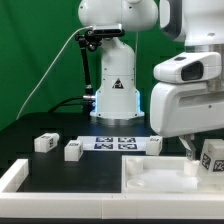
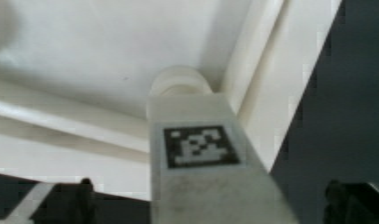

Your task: Assemble one leg

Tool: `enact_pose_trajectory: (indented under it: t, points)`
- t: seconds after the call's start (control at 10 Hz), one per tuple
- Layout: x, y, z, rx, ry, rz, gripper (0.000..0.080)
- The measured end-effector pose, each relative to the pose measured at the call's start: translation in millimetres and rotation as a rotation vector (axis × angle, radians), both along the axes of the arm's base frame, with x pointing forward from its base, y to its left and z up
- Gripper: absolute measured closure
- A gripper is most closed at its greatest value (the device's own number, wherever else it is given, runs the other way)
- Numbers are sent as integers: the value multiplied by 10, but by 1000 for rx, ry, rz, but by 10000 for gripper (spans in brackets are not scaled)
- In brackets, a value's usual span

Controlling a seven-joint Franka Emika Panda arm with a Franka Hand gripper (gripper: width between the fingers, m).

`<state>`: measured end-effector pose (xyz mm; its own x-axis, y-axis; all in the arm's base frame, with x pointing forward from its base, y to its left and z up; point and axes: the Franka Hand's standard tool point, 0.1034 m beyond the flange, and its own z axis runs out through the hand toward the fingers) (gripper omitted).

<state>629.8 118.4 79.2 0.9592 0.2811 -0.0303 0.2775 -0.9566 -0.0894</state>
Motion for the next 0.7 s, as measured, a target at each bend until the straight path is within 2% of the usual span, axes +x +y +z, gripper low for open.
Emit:
enact_pose_trajectory:
  t: [0.4, 0.6, 0.7]
  points:
    - [19, -13, -13, 0, -4, 0, 151]
    - [17, -14, -17, 0, -3, 0, 178]
    - [17, -14, -18, 0, -3, 0, 354]
